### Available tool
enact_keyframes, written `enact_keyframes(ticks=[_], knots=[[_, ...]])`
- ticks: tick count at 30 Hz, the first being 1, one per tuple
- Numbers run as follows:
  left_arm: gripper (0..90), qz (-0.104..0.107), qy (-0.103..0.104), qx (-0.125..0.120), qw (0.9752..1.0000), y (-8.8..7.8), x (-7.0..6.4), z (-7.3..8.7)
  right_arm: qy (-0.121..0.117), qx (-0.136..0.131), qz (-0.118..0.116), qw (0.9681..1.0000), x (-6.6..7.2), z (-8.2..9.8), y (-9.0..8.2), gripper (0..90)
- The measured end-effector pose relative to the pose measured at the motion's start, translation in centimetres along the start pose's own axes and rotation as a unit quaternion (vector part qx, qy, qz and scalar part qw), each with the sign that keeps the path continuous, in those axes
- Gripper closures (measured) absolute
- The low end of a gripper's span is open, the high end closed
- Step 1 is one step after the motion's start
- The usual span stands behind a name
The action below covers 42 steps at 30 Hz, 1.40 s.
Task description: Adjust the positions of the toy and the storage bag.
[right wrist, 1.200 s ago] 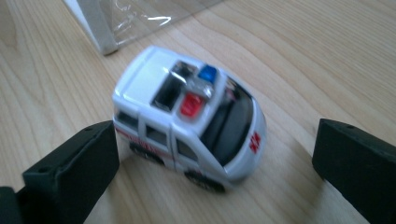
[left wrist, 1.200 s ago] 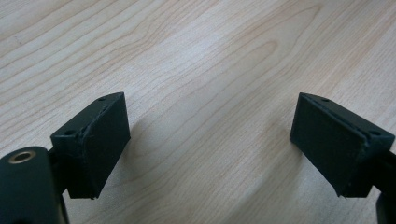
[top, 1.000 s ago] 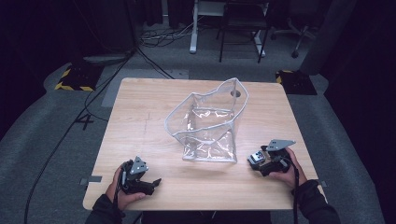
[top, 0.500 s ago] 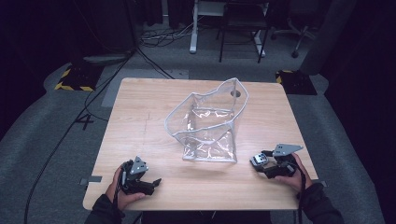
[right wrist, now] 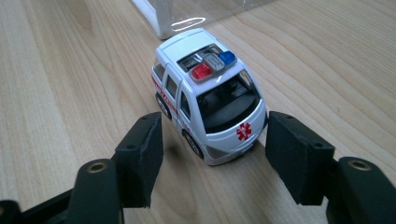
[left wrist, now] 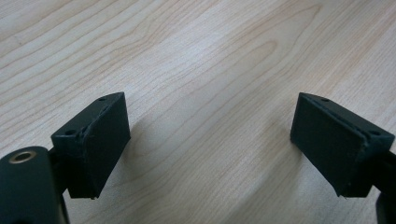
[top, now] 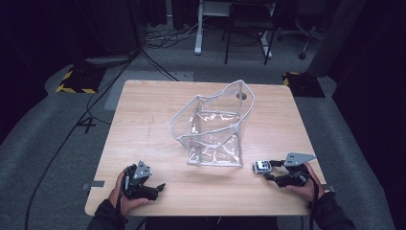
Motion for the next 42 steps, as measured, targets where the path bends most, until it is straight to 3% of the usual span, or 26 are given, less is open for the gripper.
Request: enact_keyframes(ticks=[7,12,18,21,31,33,38,42], knots=[[12.4,0.001,0.000,0.000,1.0000,0.0,0.0,0.0,-0.012,0.004,-0.015,0.9998,1.2,0.0,0.2,38.4],[12.4,0.000,0.000,0.000,1.0000,0.0,0.0,0.0,-0.014,0.005,-0.010,0.9998,1.9,0.0,0.3,38.3],[12.3,0.002,-0.001,0.000,1.0000,0.0,0.0,0.0,-0.008,-0.001,-0.005,1.0000,1.7,-0.1,0.4,33.2],[12.3,0.002,0.000,0.000,1.0000,0.0,0.0,0.0,-0.002,-0.005,0.008,1.0000,1.2,-0.3,0.5,30.2],[12.3,0.000,0.000,0.000,1.0000,0.0,0.0,0.0,-0.003,0.006,-0.010,0.9999,1.2,-0.1,0.6,26.2],[12.4,0.000,0.001,-0.001,1.0000,0.0,0.0,0.0,-0.009,0.008,-0.013,0.9998,1.2,0.0,0.5,28.3],[12.4,0.000,0.001,0.001,1.0000,0.0,0.0,0.0,0.005,-0.006,-0.002,1.0000,0.9,-0.2,0.4,42.6],[12.4,0.002,-0.001,0.000,1.0000,0.0,0.0,0.0,0.001,-0.008,-0.001,1.0000,0.9,-0.2,0.3,47.2]])
Point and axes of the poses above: each handheld gripper's, and its own axes: y roughly forward along the jaws, z roughly out of its underside, x roughly to its left, the point moved 10 cm from there along y, roughly forward along the jaws, and after that the axes turned 13 degrees about -z, right-handed, at the moved point
